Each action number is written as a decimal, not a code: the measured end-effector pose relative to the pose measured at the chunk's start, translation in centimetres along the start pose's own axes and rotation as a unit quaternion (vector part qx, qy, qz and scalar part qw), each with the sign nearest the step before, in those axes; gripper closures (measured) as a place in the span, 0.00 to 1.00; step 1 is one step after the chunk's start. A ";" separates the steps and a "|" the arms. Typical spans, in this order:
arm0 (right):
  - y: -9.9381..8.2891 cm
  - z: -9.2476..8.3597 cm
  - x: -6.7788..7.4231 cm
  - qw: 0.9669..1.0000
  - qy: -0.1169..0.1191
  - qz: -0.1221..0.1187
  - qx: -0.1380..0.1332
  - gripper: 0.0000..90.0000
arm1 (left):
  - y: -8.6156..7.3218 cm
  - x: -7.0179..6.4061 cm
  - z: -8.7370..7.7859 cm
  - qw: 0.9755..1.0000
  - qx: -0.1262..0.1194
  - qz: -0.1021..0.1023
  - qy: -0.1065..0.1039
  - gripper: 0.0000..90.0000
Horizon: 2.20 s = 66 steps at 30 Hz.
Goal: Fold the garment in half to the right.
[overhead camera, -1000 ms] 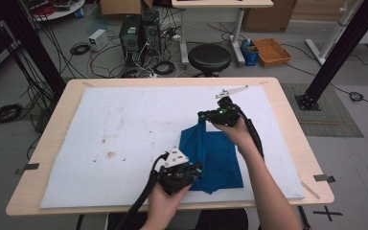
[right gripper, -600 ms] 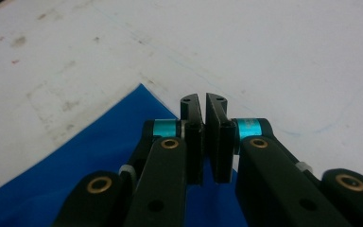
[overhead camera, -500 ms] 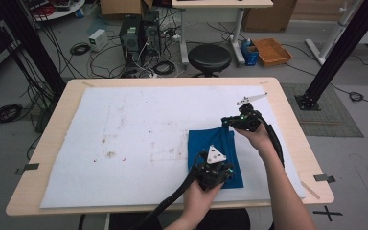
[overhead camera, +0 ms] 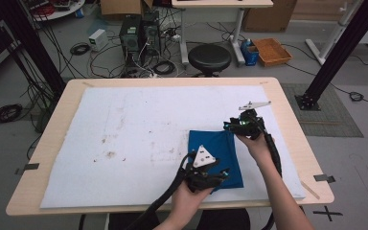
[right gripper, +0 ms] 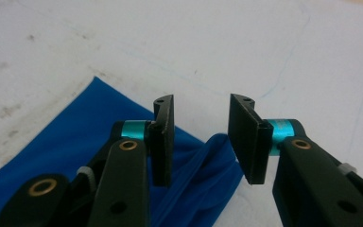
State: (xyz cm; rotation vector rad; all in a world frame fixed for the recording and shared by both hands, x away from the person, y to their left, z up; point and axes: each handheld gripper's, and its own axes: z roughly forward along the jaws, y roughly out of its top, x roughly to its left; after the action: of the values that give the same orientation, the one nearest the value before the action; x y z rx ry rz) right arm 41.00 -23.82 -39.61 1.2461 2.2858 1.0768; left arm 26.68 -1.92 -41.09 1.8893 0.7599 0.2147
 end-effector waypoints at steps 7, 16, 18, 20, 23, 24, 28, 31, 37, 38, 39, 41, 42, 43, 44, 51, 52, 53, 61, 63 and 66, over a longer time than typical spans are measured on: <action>-1.4 1.4 -0.4 0.999 -0.042 0.011 0.025 0.99 | -0.9 2.8 -3.6 1.000 0.007 -0.009 0.025 0.59; -3.1 0.7 -2.4 0.996 -0.052 0.068 0.018 0.90 | -1.7 5.0 -6.5 0.999 -0.004 -0.021 0.049 0.59; -3.4 0.3 -2.6 0.996 -0.053 0.075 0.009 0.83 | -1.6 5.4 -6.9 0.998 -0.009 -0.022 0.054 0.59; -3.7 -0.5 -2.7 0.995 -0.048 0.084 -0.001 0.81 | -1.6 5.7 -7.4 0.998 -0.013 -0.024 0.059 0.58; -4.5 -2.3 -2.2 0.995 -0.028 0.093 -0.014 0.75 | -1.6 6.2 -8.3 0.997 -0.015 -0.017 0.067 0.57; -4.9 -3.1 -1.9 0.995 -0.016 0.091 -0.023 0.74 | -1.7 6.3 -8.6 0.997 -0.016 -0.017 0.069 0.57; -7.1 -6.2 -0.3 0.996 0.018 0.083 -0.039 0.73 | -2.0 7.2 -9.9 0.996 -0.018 -0.013 0.083 0.56; -9.1 -8.0 1.2 0.994 0.051 0.091 -0.036 0.68 | -2.3 8.1 -10.9 0.995 -0.023 -0.015 0.098 0.53; -12.4 -8.8 3.7 0.992 0.091 0.087 -0.017 0.71 | -2.6 9.8 -13.0 0.991 -0.043 -0.024 0.127 0.49; -12.7 -8.7 3.9 0.992 0.093 0.082 -0.009 0.73 | -2.6 10.0 -13.3 0.990 -0.047 -0.026 0.129 0.49; -12.9 -8.5 4.1 0.992 0.094 0.082 0.000 0.79 | -2.6 10.1 -13.5 0.990 -0.051 -0.029 0.132 0.49; -13.3 -8.3 4.2 0.991 0.109 0.081 0.010 0.93 | -2.7 10.5 -13.9 0.989 -0.056 -0.034 0.136 0.49; -13.4 -8.4 4.3 0.992 0.103 0.069 0.011 0.97 | -2.7 10.6 -13.9 0.988 -0.057 -0.035 0.138 0.49; -13.4 -8.5 4.4 0.993 0.098 0.066 0.014 0.97 | -2.7 10.7 -14.0 0.988 -0.057 -0.036 0.141 0.49; -13.5 -8.5 4.4 0.994 0.094 0.060 0.013 0.97 | -2.7 10.8 -14.1 0.988 -0.058 -0.037 0.142 0.49; -13.9 -9.2 3.9 0.995 0.074 0.069 0.013 0.93 | -2.7 11.0 -14.5 0.988 -0.060 -0.035 0.137 0.49; -13.9 -9.3 3.9 0.995 0.072 0.068 0.007 0.86 | -2.6 11.0 -14.5 0.988 -0.060 -0.034 0.137 0.49; -13.8 -9.5 3.9 0.995 0.067 0.067 0.005 0.84 | -2.6 11.1 -14.6 0.989 -0.060 -0.034 0.134 0.48; -10.0 -11.6 2.2 0.993 0.050 0.055 -0.092 0.54 | -1.5 12.7 -15.4 0.992 -0.062 -0.014 0.113 0.41; -8.6 -12.0 1.5 0.991 0.039 0.050 -0.114 0.48 | -1.1 13.4 -15.7 0.993 -0.061 -0.004 0.103 0.41; -6.6 -12.1 0.4 0.989 0.030 0.045 -0.140 0.44 | -0.6 14.5 -15.9 0.995 -0.057 0.011 0.087 0.39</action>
State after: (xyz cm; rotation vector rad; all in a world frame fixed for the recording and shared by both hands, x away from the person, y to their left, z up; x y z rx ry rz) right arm 29.87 -31.30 -36.46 1.2257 2.0453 1.4280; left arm 30.28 18.95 -37.24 1.7878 0.8257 0.4332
